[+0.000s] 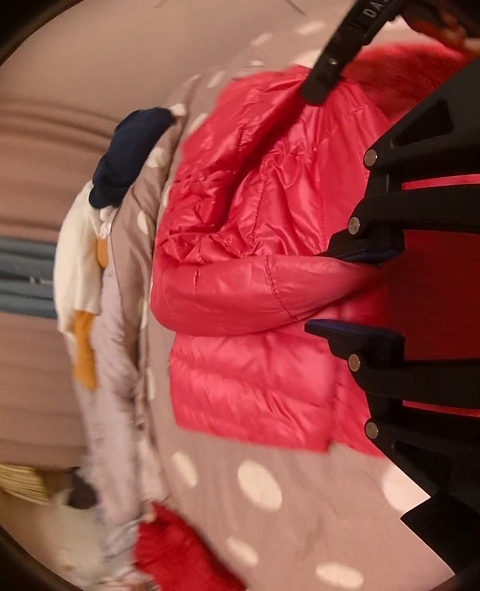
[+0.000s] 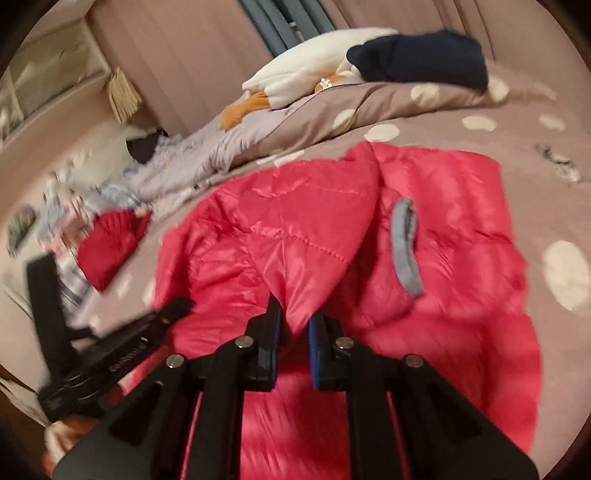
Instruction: Fold large clothes
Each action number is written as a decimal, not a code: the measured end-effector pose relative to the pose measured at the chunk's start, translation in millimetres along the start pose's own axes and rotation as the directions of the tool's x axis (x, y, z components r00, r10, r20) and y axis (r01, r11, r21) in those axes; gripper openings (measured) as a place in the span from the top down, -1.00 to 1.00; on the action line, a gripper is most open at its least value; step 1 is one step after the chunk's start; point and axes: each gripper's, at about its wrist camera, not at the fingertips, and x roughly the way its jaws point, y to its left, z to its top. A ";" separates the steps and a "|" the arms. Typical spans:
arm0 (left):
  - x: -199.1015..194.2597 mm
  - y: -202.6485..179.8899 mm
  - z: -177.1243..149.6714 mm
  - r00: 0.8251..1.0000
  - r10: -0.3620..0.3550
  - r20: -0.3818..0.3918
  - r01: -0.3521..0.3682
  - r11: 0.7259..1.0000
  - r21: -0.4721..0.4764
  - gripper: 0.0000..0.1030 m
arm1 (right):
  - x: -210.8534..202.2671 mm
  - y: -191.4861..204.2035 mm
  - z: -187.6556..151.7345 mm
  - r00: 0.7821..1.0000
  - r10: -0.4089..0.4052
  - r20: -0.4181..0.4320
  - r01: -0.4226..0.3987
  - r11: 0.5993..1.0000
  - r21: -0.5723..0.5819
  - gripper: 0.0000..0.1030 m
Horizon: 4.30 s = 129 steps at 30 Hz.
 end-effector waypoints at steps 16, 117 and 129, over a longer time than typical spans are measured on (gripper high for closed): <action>42.9 34.3 -41.8 0.996 0.081 -0.048 -0.086 0.990 -0.110 -1.00 | 25.3 -37.7 -48.9 0.940 -0.339 0.027 0.339 0.941 0.013 -1.00; -121.9 40.6 -134.4 0.989 -0.030 0.143 0.086 0.912 -0.401 0.70 | -124.4 14.3 -167.8 0.967 -0.118 0.227 0.057 0.964 0.259 0.79; -241.5 27.4 -96.8 0.921 -0.034 0.389 0.156 0.945 -0.288 0.71 | -232.5 55.9 -136.0 0.886 0.005 0.464 -0.088 0.984 0.157 0.73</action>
